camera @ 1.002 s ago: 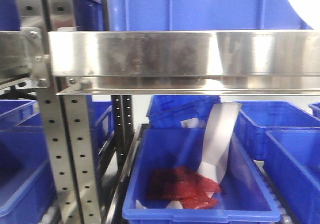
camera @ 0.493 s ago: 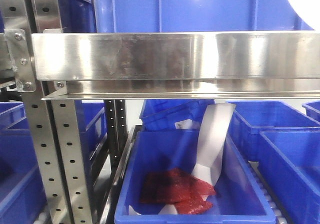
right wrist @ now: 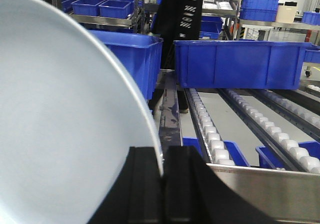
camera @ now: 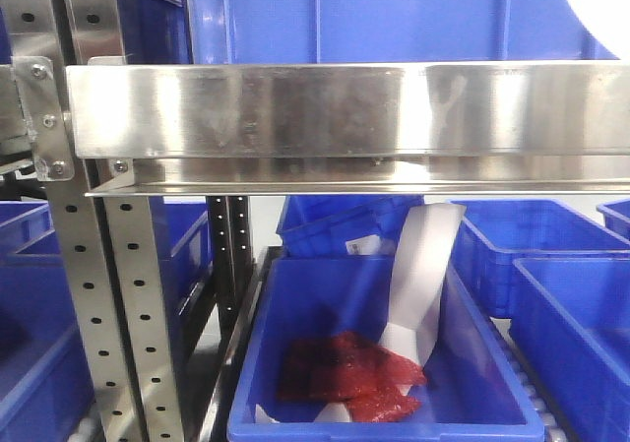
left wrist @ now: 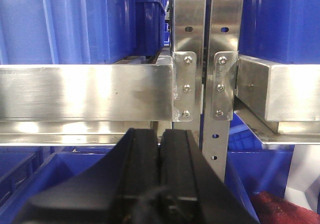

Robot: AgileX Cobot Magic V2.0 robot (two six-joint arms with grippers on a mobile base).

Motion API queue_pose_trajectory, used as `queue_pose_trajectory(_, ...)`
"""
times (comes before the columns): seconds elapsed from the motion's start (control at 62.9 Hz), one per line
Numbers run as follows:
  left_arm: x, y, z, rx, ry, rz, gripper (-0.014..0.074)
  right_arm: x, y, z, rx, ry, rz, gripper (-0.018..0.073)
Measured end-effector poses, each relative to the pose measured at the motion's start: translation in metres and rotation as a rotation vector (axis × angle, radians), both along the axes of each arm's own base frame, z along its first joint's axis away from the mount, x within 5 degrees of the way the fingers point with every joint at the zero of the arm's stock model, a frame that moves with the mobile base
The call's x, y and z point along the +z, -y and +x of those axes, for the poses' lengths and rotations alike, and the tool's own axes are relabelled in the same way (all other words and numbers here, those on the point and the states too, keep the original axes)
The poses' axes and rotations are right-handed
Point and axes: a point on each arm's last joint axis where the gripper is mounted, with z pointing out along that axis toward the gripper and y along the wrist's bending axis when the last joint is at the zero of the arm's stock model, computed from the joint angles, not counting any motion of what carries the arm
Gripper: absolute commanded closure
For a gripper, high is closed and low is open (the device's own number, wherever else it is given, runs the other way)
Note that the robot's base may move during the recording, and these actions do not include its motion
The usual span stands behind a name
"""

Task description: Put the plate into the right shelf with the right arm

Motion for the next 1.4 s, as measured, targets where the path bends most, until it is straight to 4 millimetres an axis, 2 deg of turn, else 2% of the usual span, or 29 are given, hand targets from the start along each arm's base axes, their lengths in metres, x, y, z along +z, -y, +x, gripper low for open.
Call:
queue_pose_trajectory(0.08,0.000,0.000,0.000,0.000,0.000,0.000,0.0643,0.004,0.000,-0.001,0.000,0.007,0.000,0.0507)
queue_pose_trajectory(0.175,0.000,0.000,0.000,0.000,0.000,0.000,0.0643,0.020,0.000,-0.003,0.001,0.034,0.001,0.0507)
queue_pose_trajectory(0.334,0.000,0.000,0.000,0.000,0.000,0.000,0.0643,0.063,0.000,0.004,0.002,0.070,0.002,0.0507)
queue_pose_trajectory(0.477,0.000,0.000,0.000,0.000,0.000,0.000,0.0643,0.097,-0.001,0.024,0.009,0.056,0.019,0.0507)
queue_pose_trajectory(0.668,0.000,0.000,0.000,0.000,0.000,0.000,0.0643,0.135,-0.004,0.070,0.021,0.023,0.060,0.0507)
queue_pose_trajectory(0.891,0.000,0.000,0.000,0.000,0.000,0.000,0.0643,0.158,-0.015,0.134,0.064,-0.032,0.064,0.0507)
queue_pose_trajectory(1.145,0.000,0.000,0.000,0.000,0.000,0.000,0.0643,0.164,-0.042,0.206,0.140,-0.093,0.058,0.0507)
queue_pose_trajectory(1.256,0.000,0.000,0.000,0.000,0.000,0.000,0.0643,0.158,-0.054,0.241,0.162,-0.128,0.054,0.0507)
queue_pose_trajectory(1.399,0.000,0.000,0.000,0.000,0.000,0.000,0.0643,0.153,-0.067,0.274,0.182,-0.153,0.049,0.0505)
